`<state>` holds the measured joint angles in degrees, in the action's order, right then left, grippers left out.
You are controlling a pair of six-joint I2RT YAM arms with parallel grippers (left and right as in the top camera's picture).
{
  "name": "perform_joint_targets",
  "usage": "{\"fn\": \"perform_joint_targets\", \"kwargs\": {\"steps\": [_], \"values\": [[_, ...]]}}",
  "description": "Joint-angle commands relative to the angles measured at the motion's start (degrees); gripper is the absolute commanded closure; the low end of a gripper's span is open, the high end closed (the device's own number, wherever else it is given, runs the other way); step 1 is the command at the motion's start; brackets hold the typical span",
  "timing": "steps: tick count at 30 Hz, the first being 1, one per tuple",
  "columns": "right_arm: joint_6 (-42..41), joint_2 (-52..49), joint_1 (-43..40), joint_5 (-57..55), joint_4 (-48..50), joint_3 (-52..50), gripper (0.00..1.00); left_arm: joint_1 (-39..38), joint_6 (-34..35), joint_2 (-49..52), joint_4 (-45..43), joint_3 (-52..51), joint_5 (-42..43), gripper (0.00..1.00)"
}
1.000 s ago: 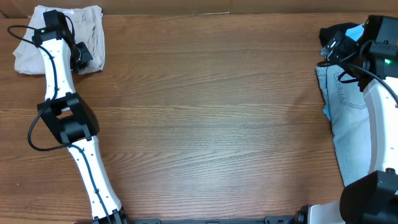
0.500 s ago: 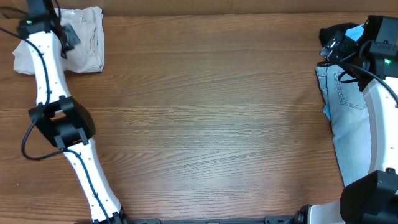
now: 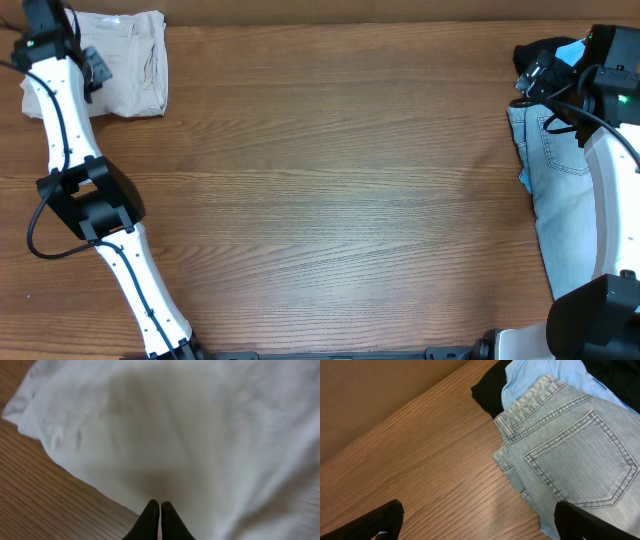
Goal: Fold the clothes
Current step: 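Press along the folded beige shorts' right edge with the left gripper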
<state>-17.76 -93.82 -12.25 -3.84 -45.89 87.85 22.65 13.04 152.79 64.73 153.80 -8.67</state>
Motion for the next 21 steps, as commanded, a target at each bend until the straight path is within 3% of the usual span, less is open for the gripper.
{"fn": "perform_joint_targets", "kwargs": {"steps": [1,7,11,21], "values": [[0.11,-0.17,-0.04,-0.59,0.31,1.09,0.00,1.90,-1.07,3.52,0.13,-0.07,-0.92,0.91],[0.11,-0.17,-0.04,-0.59,0.31,1.07,0.00,3.82,-1.07,7.54,1.40,-0.07,-0.28,0.90],[0.11,-0.17,-0.04,-0.59,0.28,1.09,0.00,4.33,-1.05,8.20,3.93,0.00,-1.97,0.96],[0.11,-0.17,-0.04,-0.59,0.28,1.07,0.00,4.04,2.34,-2.25,7.37,0.13,-0.70,0.96]]}}
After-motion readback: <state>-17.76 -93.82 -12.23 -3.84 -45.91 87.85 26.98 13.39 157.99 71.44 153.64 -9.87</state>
